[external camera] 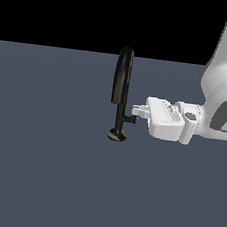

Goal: Turn on the faucet by rotating a designated handle.

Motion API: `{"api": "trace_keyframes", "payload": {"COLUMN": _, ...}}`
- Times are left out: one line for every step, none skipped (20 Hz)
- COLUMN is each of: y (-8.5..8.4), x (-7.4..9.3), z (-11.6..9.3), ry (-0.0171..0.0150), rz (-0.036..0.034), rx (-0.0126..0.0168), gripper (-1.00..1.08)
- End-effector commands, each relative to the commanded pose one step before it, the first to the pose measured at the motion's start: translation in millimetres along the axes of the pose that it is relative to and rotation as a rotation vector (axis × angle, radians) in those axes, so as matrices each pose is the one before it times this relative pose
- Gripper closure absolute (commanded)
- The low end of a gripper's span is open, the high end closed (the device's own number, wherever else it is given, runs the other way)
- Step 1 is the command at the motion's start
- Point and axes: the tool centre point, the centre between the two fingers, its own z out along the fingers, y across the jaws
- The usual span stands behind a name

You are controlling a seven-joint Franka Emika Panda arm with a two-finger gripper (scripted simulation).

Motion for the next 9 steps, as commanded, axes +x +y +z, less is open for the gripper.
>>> {"api": "trace_keyframes", "payload": {"y": 9.92, "x": 19.98, "z": -0.38, "ry": 0.00075, "rz": 0.01811, "rx": 0.00141, "gripper": 1.08}}
{"api": "trace_keyframes", "payload": {"y": 2.99, "x": 6.1, "z": 0.0, "ry": -0.00023, "rz": 0.00232, "rx": -0.00022, "gripper": 1.08}}
{"api": "trace_keyframes", "payload": {"y": 2.97, "x": 6.12, "z": 0.0, "ry": -0.00024, "rz": 0.00237, "rx": -0.00022, "gripper": 1.08}}
{"api": "trace_keyframes", "payload": {"y": 2.96, "x": 6.08, "z": -0.01, "ry": -0.00023, "rz": 0.00232, "rx": -0.00022, "gripper": 1.08}}
{"api": "trace_keyframes", "payload": {"y": 2.94, "x": 6.04, "z": -0.01, "ry": -0.00022, "rz": 0.00227, "rx": -0.00021, "gripper": 1.08}}
{"api": "trace_keyframes", "payload": {"y": 2.91, "x": 6.05, "z": -0.01, "ry": -0.00022, "rz": 0.00232, "rx": -0.00021, "gripper": 1.08}}
{"api": "trace_keyframes", "payload": {"y": 2.88, "x": 6.04, "z": -0.02, "ry": -0.00021, "rz": 0.00232, "rx": -0.0002, "gripper": 1.08}}
{"api": "trace_keyframes", "payload": {"y": 2.34, "x": 5.01, "z": -0.03, "ry": -0.00016, "rz": 0.00194, "rx": -0.00015, "gripper": 1.08}}
{"api": "trace_keyframes", "payload": {"y": 0.0, "x": 0.0, "z": 0.0, "ry": 0.0, "rz": 0.0, "rx": 0.0, "gripper": 1.08}}
